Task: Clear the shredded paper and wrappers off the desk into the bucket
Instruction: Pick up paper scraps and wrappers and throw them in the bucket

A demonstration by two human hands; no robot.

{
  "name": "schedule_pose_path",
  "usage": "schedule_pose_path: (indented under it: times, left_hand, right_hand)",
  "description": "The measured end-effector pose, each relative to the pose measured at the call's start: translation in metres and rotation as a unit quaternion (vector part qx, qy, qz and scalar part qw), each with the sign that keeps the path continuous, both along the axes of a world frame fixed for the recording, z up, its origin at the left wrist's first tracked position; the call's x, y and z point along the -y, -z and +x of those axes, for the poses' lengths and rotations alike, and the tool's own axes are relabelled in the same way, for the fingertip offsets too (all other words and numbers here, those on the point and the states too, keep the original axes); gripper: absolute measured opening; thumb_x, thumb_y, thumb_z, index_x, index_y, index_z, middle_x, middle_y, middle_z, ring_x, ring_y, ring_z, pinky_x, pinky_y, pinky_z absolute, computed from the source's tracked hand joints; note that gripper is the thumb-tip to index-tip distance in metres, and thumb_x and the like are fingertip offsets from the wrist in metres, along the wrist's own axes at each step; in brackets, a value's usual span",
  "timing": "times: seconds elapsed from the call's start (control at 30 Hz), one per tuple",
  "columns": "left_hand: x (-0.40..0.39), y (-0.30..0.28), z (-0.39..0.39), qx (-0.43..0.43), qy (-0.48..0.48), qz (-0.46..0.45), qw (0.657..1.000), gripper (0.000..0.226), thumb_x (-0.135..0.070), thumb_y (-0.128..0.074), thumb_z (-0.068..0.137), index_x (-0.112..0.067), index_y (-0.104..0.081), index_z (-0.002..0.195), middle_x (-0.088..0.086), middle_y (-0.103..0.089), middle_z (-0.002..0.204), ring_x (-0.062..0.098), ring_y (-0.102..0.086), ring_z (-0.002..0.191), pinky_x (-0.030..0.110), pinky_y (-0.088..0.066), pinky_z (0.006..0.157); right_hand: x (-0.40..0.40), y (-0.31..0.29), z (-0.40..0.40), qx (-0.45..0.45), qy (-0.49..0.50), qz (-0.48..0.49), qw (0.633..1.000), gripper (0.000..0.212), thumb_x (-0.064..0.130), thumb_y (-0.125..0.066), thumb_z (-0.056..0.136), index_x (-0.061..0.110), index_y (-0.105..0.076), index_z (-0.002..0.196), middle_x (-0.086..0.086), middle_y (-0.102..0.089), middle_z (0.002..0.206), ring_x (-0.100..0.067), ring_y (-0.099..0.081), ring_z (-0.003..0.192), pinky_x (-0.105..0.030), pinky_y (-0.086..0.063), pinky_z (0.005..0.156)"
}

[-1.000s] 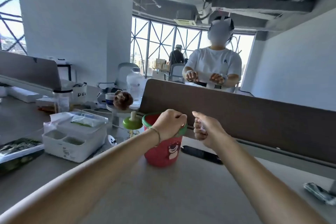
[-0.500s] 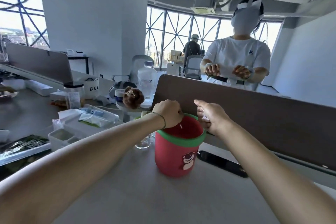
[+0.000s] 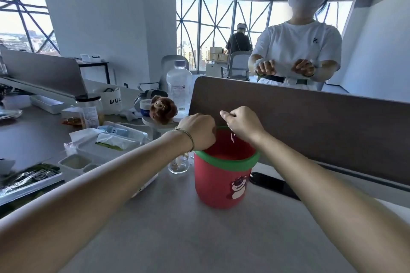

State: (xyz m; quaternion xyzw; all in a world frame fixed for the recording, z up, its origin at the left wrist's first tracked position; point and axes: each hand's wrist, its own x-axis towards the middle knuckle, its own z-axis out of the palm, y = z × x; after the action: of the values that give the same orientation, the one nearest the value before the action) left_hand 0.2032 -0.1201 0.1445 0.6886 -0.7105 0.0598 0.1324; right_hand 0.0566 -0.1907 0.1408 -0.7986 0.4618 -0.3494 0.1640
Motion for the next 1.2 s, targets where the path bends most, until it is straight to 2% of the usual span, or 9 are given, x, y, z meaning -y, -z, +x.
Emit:
schedule_pose_path:
  times: [0.1, 0.27, 0.4, 0.47, 0.63, 0.77, 0.9, 1.03, 1.2]
  left_hand:
    - [-0.007, 0.001, 0.006, -0.009, 0.004, 0.017, 1.0, 0.038, -0.023, -0.048, 0.077, -0.031, -0.077, 0.1, -0.001, -0.076, 0.104, 0.026, -0.069, 0.099, 0.037, -0.057, 0.088]
    - [-0.015, 0.005, 0.012, -0.008, -0.005, 0.027, 1.0, 0.034, -0.023, -0.045, 0.079, -0.026, -0.076, 0.094, 0.002, -0.074, 0.09, 0.029, -0.068, 0.088, 0.037, -0.057, 0.081]
    - [-0.021, 0.011, 0.013, -0.037, 0.007, -0.001, 0.999, 0.026, -0.03, -0.042, 0.088, -0.027, -0.067, 0.091, 0.002, -0.07, 0.088, 0.031, -0.065, 0.089, 0.037, -0.052, 0.076]
    - [-0.027, 0.011, 0.012, -0.058, 0.008, -0.015, 0.998, 0.027, -0.035, -0.041, 0.091, -0.032, -0.067, 0.1, 0.001, -0.071, 0.096, 0.03, -0.065, 0.092, 0.036, -0.051, 0.077]
    - [-0.049, 0.01, 0.0, -0.049, 0.018, -0.027, 0.998, 0.035, -0.037, -0.04, 0.095, -0.03, -0.065, 0.118, 0.005, -0.072, 0.108, 0.032, -0.064, 0.101, 0.037, -0.047, 0.08]
    - [-0.075, 0.015, -0.019, -0.028, 0.032, -0.051, 0.998, 0.038, -0.04, -0.039, 0.093, -0.027, -0.06, 0.122, 0.007, -0.07, 0.115, 0.034, -0.063, 0.107, 0.043, -0.046, 0.09]
    - [-0.102, 0.02, -0.044, -0.009, 0.057, -0.09, 0.994, 0.037, -0.037, -0.044, 0.097, -0.024, -0.058, 0.128, 0.009, -0.068, 0.118, 0.032, -0.061, 0.113, 0.04, -0.034, 0.083]
    - [-0.127, 0.026, -0.067, -0.06, 0.096, -0.097, 0.989, 0.041, -0.041, -0.04, 0.091, -0.027, -0.061, 0.122, 0.005, -0.07, 0.114, 0.03, -0.063, 0.107, 0.04, -0.047, 0.085]
    - [-0.163, 0.046, -0.103, -0.12, 0.143, -0.098, 0.978, 0.039, -0.039, -0.043, 0.091, -0.027, -0.06, 0.124, 0.003, -0.07, 0.112, 0.028, -0.063, 0.104, 0.041, -0.05, 0.084]
  right_hand:
    - [0.004, 0.005, 0.002, -0.053, -0.012, -0.017, 0.998, 0.055, 0.041, -0.054, 0.101, 0.0, -0.066, 0.067, -0.006, -0.066, 0.052, -0.025, -0.067, 0.057, -0.034, -0.049, 0.062]
    - [0.003, 0.011, 0.001, -0.113, -0.024, -0.001, 0.993, 0.052, 0.048, -0.051, 0.098, 0.017, -0.074, 0.065, 0.002, -0.074, 0.064, -0.019, -0.072, 0.071, -0.035, -0.055, 0.079]
    - [-0.006, 0.01, 0.001, -0.175, -0.057, 0.022, 0.983, 0.05, 0.052, -0.042, 0.099, 0.023, -0.078, 0.08, 0.004, -0.078, 0.084, -0.022, -0.071, 0.089, -0.039, -0.054, 0.088]
    - [-0.015, 0.006, 0.0, -0.204, -0.075, 0.015, 0.976, 0.049, 0.049, -0.038, 0.103, 0.023, -0.076, 0.09, -0.001, -0.076, 0.094, -0.026, -0.068, 0.095, -0.041, -0.052, 0.088]
    - [-0.044, 0.002, -0.012, -0.269, -0.047, -0.103, 0.956, 0.041, 0.04, -0.034, 0.105, 0.018, -0.058, 0.081, -0.003, -0.062, 0.081, -0.034, -0.061, 0.088, -0.041, -0.045, 0.07]
    - [-0.07, 0.004, -0.028, -0.24, -0.039, -0.137, 0.96, 0.035, 0.037, -0.039, 0.102, 0.019, -0.06, 0.082, -0.003, -0.067, 0.084, -0.031, -0.062, 0.087, -0.042, -0.048, 0.072]
    - [-0.102, 0.009, -0.053, -0.189, -0.013, -0.129, 0.973, 0.038, 0.041, -0.039, 0.101, 0.018, -0.062, 0.081, -0.003, -0.068, 0.079, -0.03, -0.063, 0.079, -0.043, -0.053, 0.071]
    - [-0.136, 0.019, -0.086, -0.147, 0.007, -0.115, 0.982, 0.042, 0.047, -0.034, 0.1, 0.024, -0.066, 0.088, 0.0, -0.071, 0.08, -0.025, -0.065, 0.078, -0.044, -0.054, 0.071]
    - [-0.18, 0.04, -0.126, -0.085, 0.039, -0.09, 0.992, 0.041, 0.042, -0.038, 0.1, 0.019, -0.069, 0.087, 0.0, -0.069, 0.075, -0.019, -0.065, 0.075, -0.039, -0.053, 0.069]
